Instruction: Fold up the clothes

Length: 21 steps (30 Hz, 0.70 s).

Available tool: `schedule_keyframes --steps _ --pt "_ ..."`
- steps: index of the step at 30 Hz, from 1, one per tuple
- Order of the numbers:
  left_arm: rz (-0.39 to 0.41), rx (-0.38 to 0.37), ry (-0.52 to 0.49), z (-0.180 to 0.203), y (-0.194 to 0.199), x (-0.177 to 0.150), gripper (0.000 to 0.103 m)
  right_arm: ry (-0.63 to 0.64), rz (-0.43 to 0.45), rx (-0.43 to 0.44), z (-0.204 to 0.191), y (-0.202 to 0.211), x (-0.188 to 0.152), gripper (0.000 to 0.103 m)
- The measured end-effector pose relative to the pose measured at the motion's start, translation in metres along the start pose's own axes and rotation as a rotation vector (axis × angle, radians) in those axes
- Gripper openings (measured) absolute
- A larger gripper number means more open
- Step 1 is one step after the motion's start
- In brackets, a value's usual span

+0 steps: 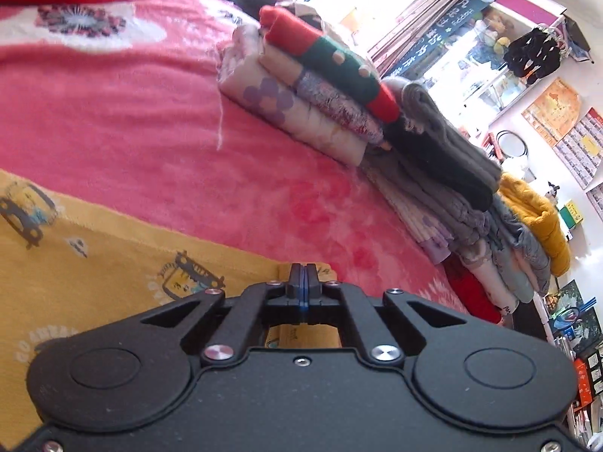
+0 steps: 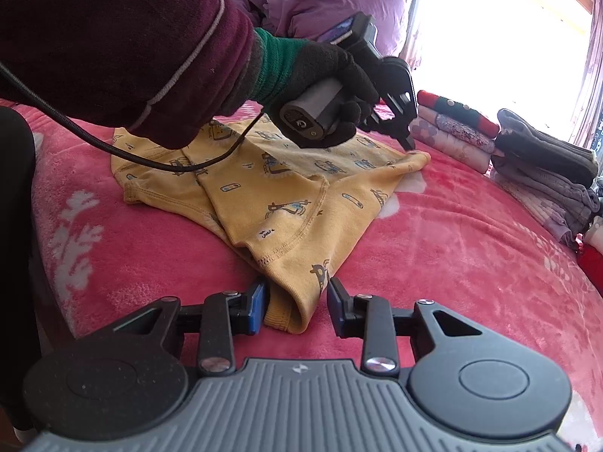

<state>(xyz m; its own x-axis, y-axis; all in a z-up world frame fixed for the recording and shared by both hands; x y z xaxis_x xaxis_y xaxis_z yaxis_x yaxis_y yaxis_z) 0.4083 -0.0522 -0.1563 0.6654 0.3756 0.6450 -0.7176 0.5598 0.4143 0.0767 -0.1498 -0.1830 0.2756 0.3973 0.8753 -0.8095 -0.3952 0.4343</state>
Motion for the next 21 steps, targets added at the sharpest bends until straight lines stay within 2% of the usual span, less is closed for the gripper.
schedule_keyframes --steps 3,4,5,6,11,14,16,21 --pt "-0.022 0.017 -0.011 -0.001 -0.002 -0.005 0.001 -0.002 0.000 0.001 0.001 0.000 0.000 0.035" --pt "-0.030 0.022 -0.015 -0.002 -0.003 -0.006 0.004 -0.003 0.000 0.001 0.001 0.000 0.000 0.035" --pt "-0.037 0.028 -0.019 -0.002 -0.003 -0.008 0.014 -0.002 0.000 0.001 0.001 -0.001 0.000 0.035" --pt "-0.044 0.033 -0.023 -0.002 -0.004 -0.010 0.017 -0.002 0.000 0.000 0.001 -0.001 0.000 0.035" --pt "-0.057 0.062 -0.057 -0.001 -0.009 -0.017 0.017 -0.005 0.000 0.001 0.001 -0.001 0.000 0.035" --pt "-0.050 0.070 -0.068 -0.001 -0.010 -0.019 0.004 -0.005 0.000 0.002 0.002 -0.001 0.000 0.035" --pt "-0.041 0.065 -0.077 0.002 -0.007 -0.018 0.000 -0.002 0.000 0.003 0.001 -0.001 0.000 0.035" --pt "0.058 0.036 -0.141 0.022 0.023 0.005 0.000 0.008 -0.002 0.008 0.000 0.000 0.000 0.035"
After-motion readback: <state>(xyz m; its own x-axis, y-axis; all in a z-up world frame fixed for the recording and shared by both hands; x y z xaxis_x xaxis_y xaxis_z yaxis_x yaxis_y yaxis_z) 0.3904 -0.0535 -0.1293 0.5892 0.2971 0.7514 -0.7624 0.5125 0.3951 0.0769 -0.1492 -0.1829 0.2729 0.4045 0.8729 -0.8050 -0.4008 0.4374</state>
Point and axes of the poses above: each gripper's, at about its wrist camera, not at the fingertips, and y roughly against the way its jaws point, z to its right, x to its top, the point moved 5 cm from there along -y, roughly the way its jaws point, and after that the axes turned 9 degrees about z, right-handed, at the moved point
